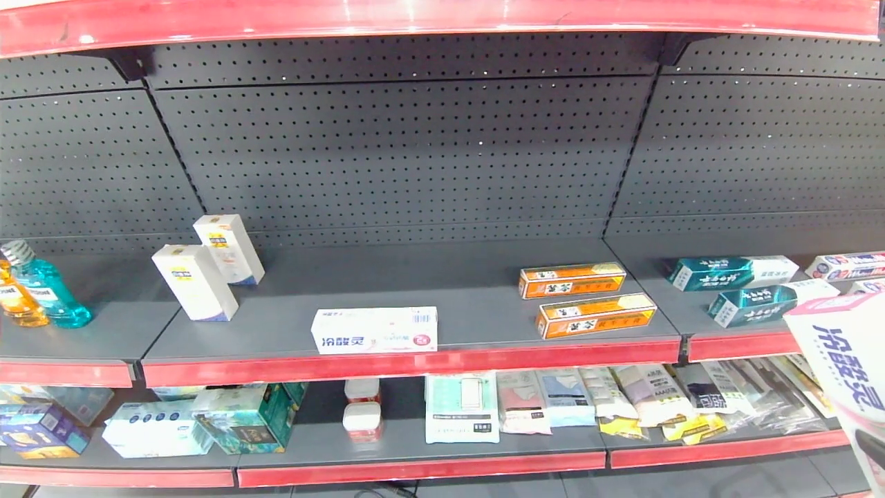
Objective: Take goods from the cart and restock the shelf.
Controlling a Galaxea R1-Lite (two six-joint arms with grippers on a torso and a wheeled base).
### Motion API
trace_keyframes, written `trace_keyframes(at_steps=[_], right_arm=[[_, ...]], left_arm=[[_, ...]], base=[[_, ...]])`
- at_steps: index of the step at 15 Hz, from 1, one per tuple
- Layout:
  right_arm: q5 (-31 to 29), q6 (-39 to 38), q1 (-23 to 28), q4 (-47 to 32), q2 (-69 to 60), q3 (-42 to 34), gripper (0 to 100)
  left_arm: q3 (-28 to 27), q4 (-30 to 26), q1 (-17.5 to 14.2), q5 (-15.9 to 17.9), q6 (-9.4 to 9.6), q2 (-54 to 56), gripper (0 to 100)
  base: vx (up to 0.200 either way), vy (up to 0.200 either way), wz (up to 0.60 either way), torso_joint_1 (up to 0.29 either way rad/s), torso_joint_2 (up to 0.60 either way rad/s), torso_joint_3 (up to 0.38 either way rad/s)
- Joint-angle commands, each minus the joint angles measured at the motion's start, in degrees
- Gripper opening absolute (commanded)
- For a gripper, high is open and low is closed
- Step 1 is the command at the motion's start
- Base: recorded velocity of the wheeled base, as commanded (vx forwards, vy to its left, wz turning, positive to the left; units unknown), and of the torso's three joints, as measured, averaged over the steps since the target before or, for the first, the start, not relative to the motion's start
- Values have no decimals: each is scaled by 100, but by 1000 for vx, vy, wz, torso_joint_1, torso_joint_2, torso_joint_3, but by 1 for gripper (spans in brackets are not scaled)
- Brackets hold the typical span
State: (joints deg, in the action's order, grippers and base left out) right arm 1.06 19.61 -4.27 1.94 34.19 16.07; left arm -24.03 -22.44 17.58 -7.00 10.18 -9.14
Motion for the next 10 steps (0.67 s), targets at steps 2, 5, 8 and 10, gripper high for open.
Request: trace_keyframes(at_steps=[2,5,8,10], right_arm=[[8,7,-4,61,158,19,0],[26,7,-13,61,202,46,0],[26,7,-13,52,202,37,0],[-1,16,-13,52,210,46,0]], left_arm=[[100,21,9,5,151,150,100],[118,73,9,-3,133,238,100],[170,91,9,-12,98,246,100],[223,152,9,-30,98,290,100]], base=[[0,0,600,0,2,0],[0,0,600,7,7,-2],[0,0,600,-1,-1,2],[0,0,600,5,7,5]])
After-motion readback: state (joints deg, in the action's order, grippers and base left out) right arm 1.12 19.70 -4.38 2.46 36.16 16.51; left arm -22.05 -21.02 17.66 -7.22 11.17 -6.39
